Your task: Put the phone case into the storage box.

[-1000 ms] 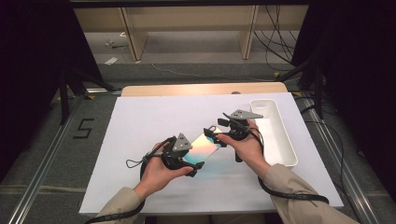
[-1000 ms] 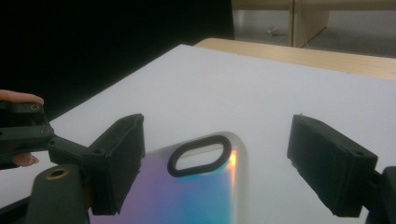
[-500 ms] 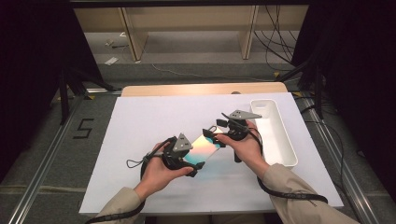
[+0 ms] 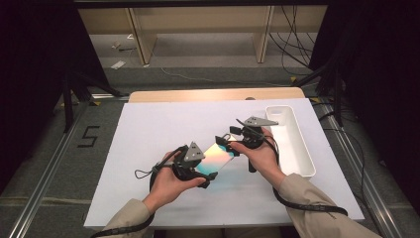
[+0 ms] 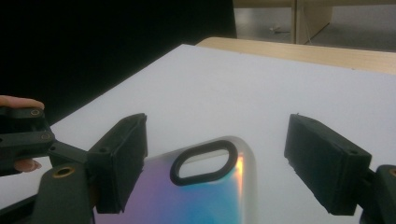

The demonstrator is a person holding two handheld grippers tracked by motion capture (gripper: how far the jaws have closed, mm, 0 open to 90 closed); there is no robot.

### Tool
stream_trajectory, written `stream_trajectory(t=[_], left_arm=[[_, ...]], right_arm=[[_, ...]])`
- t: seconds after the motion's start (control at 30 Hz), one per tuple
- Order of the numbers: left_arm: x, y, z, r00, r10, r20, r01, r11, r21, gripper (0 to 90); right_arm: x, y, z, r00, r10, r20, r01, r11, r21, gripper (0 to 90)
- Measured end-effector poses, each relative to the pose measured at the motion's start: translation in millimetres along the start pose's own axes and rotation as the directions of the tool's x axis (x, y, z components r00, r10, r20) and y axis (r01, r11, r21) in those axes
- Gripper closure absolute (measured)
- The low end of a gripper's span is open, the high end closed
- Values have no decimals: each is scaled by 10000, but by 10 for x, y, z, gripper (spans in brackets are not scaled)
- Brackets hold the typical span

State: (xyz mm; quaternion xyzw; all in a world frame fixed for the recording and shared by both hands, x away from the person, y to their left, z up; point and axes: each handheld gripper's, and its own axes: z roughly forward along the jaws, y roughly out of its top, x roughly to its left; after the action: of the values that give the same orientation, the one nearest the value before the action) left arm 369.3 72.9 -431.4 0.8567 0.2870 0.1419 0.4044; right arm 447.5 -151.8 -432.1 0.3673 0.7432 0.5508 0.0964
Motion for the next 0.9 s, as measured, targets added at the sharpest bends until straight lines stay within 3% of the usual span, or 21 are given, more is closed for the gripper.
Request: stream_trajectory(t=[0.33,0.9], left_arm=[[-1,0,1,10000,9,-21,-9,10000,-15,171],[2,1,-3,10000,-15,1,15,10000,-86,171]], right_arm=[[-13,-20,4,9995,299,-95,-299,9995,49,271],[-19,-11,-21,9934,1054,-444,-1048,9944,166,530]])
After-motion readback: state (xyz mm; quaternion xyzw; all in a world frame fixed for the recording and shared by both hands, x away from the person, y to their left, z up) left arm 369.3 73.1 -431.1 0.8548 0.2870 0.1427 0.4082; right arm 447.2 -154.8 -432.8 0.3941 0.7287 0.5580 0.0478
